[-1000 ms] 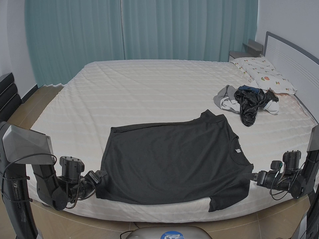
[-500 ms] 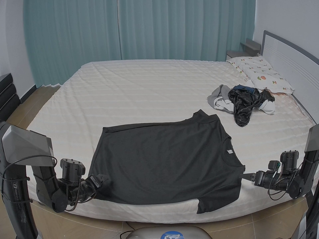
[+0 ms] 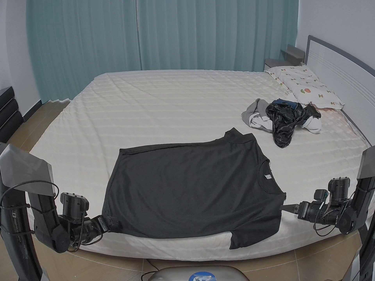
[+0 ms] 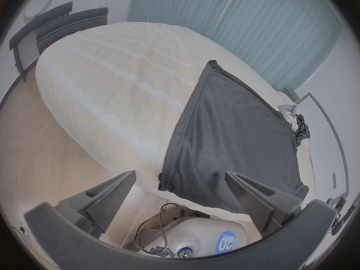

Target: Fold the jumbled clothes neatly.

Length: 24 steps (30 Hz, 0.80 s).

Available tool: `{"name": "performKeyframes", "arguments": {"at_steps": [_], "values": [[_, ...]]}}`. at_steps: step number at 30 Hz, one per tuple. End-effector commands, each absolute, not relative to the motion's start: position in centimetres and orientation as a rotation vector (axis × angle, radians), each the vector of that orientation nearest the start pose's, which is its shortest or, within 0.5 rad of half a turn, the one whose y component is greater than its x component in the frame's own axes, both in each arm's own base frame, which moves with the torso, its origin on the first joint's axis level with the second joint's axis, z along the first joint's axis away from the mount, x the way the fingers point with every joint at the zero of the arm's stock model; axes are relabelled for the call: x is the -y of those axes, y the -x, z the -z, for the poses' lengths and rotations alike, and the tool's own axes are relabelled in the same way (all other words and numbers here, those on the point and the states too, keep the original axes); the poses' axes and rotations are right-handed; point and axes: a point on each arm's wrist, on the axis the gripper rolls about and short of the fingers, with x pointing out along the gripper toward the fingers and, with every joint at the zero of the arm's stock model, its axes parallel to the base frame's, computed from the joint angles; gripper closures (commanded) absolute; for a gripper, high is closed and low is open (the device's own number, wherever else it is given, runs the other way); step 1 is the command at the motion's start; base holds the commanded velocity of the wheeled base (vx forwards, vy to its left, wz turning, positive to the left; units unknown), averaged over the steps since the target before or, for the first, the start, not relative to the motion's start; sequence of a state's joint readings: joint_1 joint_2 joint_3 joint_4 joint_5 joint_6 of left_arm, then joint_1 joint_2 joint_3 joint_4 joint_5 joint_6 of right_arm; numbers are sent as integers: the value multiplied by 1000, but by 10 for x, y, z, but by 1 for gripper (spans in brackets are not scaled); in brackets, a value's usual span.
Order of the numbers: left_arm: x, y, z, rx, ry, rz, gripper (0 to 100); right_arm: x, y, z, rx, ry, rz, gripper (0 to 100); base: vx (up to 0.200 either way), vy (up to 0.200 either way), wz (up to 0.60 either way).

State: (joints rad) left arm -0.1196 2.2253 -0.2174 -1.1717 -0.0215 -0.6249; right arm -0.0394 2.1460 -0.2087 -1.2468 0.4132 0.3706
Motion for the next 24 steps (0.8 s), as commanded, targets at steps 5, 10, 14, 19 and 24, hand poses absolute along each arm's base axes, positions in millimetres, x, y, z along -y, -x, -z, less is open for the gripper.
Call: {"name": "performKeyframes", "arguments": {"at_steps": [5,10,14,19,24], "values": [[31,-251,30,-857,581,-64,0,-1,-249,4,-746,-508,-238,0,0,0,0],[31,-255,38,-871,567,-71,0,-3,-249,4,-751,-507,-243,0,0,0,0],[31,-255,38,-869,570,-76,100,-3,-248,6,-758,-525,-236,0,0,0,0],[25,-252,34,-861,583,-99,100,-3,-249,7,-765,-542,-227,0,0,0,0],[23,-245,22,-837,587,-98,100,-4,-249,8,-771,-540,-232,0,0,0,0]]}}
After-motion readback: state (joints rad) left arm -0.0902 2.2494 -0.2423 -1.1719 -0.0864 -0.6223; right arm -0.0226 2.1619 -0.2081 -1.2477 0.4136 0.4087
